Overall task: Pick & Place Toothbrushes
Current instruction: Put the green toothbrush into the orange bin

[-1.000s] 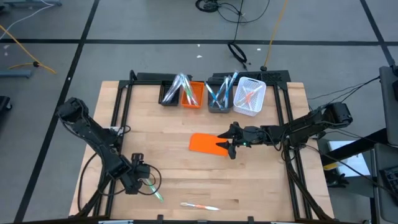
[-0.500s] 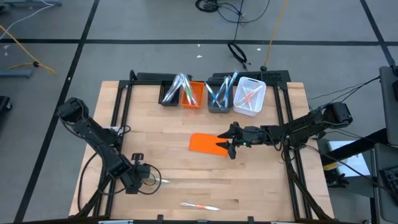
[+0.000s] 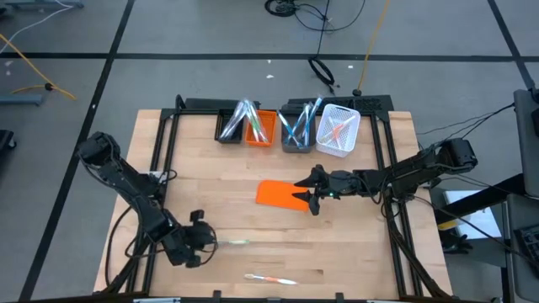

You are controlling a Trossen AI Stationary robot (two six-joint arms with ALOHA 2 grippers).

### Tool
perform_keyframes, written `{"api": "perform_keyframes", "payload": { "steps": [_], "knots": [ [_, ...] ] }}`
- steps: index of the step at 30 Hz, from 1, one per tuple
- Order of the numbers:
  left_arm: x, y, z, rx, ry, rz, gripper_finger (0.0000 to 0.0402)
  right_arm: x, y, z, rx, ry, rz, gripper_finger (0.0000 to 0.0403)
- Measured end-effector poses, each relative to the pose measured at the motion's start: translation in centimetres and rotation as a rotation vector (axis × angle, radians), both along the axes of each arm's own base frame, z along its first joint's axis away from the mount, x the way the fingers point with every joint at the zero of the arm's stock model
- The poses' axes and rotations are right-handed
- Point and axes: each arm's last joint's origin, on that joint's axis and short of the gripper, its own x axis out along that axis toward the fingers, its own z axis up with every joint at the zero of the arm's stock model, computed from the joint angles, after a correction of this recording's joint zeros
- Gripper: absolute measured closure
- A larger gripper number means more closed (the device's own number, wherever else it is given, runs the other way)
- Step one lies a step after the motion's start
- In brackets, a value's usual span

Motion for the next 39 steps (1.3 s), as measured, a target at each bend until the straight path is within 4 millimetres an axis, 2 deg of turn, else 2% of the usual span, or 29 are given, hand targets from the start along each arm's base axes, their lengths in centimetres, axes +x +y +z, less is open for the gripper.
{"api": "perform_keyframes", "payload": {
  "steps": [8,16,25,31,39],
  "knots": [
    [2.6,0.8,1.4,0.100,-0.299,0.142,0.0394,0.3,0.9,1.1,-0.055,-0.114,0.057,0.0206],
    [6.5,2.9,3.8,0.091,-0.549,0.220,0.0392,0.4,1.9,2.4,-0.123,-0.255,0.112,0.0206],
    [9.0,6.0,5.0,0.037,-0.637,0.265,0.0391,0.5,3.1,4.2,-0.205,-0.399,0.158,0.0206],
    [9.9,7.3,5.6,0.006,-0.684,0.274,0.0395,1.9,3.3,5.8,-0.253,-0.450,0.157,0.0206],
    [10.5,8.5,6.1,0.011,-0.735,0.313,0.0396,5.6,3.3,5.7,-0.293,-0.457,0.132,0.0206]
  ]
}}
